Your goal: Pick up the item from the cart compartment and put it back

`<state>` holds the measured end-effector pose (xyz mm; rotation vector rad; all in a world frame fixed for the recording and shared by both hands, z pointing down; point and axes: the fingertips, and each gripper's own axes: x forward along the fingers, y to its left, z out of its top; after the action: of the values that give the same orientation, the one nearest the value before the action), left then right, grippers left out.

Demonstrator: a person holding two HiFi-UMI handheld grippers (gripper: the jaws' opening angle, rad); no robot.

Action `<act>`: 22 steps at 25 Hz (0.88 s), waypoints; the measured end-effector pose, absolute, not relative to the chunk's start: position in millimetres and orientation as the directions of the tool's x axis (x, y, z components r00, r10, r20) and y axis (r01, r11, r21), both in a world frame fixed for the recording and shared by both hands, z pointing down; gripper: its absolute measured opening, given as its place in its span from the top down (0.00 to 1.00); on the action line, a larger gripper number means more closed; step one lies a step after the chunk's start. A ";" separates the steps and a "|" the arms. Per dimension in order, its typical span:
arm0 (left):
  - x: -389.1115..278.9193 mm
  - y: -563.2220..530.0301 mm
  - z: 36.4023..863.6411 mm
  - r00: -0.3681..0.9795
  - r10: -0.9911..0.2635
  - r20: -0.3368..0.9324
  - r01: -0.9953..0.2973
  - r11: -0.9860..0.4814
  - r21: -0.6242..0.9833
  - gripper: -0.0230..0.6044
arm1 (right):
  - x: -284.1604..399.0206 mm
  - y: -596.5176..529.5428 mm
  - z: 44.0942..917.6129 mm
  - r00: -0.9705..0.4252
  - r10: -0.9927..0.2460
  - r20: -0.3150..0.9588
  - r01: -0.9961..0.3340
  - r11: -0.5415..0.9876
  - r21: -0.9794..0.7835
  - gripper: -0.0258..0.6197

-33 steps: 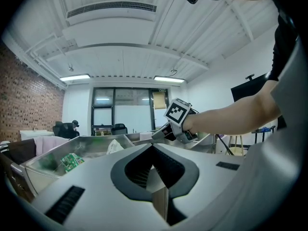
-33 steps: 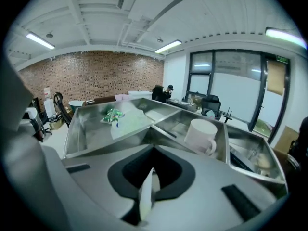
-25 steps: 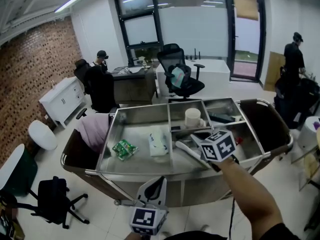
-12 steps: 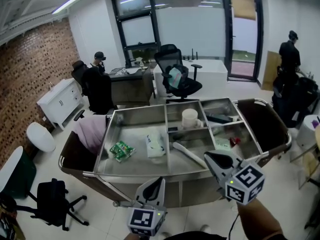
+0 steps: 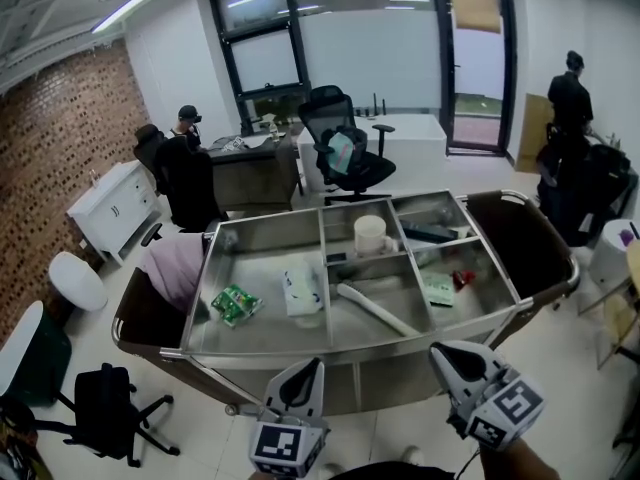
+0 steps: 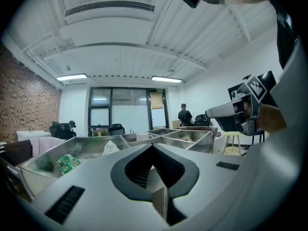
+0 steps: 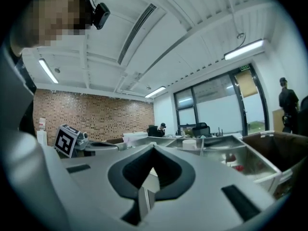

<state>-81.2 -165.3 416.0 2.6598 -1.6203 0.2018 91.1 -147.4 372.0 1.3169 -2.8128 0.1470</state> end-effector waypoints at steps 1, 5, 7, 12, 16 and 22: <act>-82.6 -165.5 417.3 0.450 -0.884 0.123 -0.888 -0.458 -0.047 0.96 | 93.3 -145.6 380.2 -0.636 -0.768 0.075 -0.772 0.631 -0.080 0.95; -84.8 -164.1 417.1 0.441 -0.888 0.132 -0.893 -0.449 -0.040 0.96 | 94.5 -139.2 413.7 -0.627 -0.768 0.131 -0.779 0.616 -0.118 0.95; -84.2 -163.6 417.4 0.441 -0.888 0.130 -0.892 -0.450 -0.044 0.96 | 93.2 -138.4 418.1 -0.629 -0.766 0.136 -0.778 0.616 -0.128 0.95; -83.9 -161.9 416.5 0.440 -0.889 0.129 -0.893 -0.448 -0.043 0.96 | 90.2 -140.3 412.3 -0.633 -0.763 0.130 -0.774 0.622 -0.121 0.95; -83.1 -160.3 420.4 0.441 -0.887 0.137 -0.891 -0.451 -0.045 0.96 | 90.7 -142.2 417.7 -0.635 -0.760 0.137 -0.772 0.619 -0.143 0.95; -78.8 -157.4 424.1 0.448 -0.883 0.143 -0.889 -0.457 -0.039 0.96 | 88.3 -142.8 416.0 -0.640 -0.756 0.137 -0.768 0.625 -0.142 0.95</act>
<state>-78.8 -157.4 424.1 2.6372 -1.6141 0.2210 88.3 -142.8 416.0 1.3024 -2.7737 0.2880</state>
